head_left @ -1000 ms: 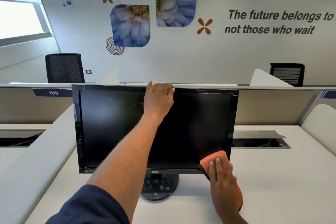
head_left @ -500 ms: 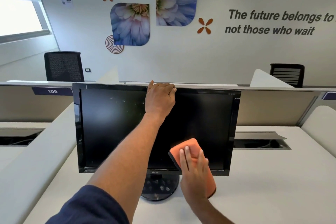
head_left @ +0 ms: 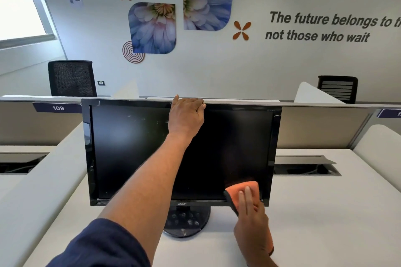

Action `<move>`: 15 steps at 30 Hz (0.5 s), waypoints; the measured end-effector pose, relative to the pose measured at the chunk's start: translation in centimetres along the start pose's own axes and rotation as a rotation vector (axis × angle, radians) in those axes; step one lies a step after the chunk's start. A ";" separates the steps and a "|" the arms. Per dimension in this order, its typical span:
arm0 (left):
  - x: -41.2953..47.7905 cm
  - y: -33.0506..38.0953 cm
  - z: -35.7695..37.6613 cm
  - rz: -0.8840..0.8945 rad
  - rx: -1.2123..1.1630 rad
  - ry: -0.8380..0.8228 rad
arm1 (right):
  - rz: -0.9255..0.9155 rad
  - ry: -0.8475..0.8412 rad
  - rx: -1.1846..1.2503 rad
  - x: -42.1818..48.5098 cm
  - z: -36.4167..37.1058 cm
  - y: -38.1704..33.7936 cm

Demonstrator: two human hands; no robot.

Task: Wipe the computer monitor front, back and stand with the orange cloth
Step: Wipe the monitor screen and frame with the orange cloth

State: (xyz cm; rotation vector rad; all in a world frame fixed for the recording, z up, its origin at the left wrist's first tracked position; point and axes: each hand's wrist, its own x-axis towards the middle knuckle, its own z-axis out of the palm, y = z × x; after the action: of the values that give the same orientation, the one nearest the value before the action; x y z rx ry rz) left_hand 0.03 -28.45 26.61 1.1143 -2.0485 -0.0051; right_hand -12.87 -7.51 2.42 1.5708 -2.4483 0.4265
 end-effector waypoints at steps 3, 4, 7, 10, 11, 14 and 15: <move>0.0 0.1 -0.1 0.000 -0.003 0.005 | 0.135 0.022 0.020 0.2 -0.3 1.8; 0.0 0.1 -0.1 0.000 -0.003 0.002 | 0.162 0.026 0.027 0.3 -0.3 2.0; -0.1 0.1 -0.2 -0.003 -0.001 -0.001 | 0.304 0.063 0.136 1.0 -0.6 1.6; -0.1 0.3 -0.2 -0.001 0.001 -0.009 | 0.397 0.093 0.241 1.2 0.1 0.7; -0.2 0.4 -0.1 0.000 -0.001 -0.008 | 0.443 0.093 0.284 1.1 0.4 0.2; -0.1 0.8 0.2 0.003 -0.002 0.008 | 0.638 0.085 0.493 0.9 0.8 -2.3; -0.1 0.8 0.2 0.004 0.002 0.013 | 0.695 0.096 0.589 1.0 0.9 -3.3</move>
State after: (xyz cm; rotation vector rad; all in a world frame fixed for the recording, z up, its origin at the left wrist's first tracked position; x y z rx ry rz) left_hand -0.62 -27.98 26.66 1.1083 -2.0395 0.0069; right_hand -10.29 -10.00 2.35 0.7262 -2.8828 1.3932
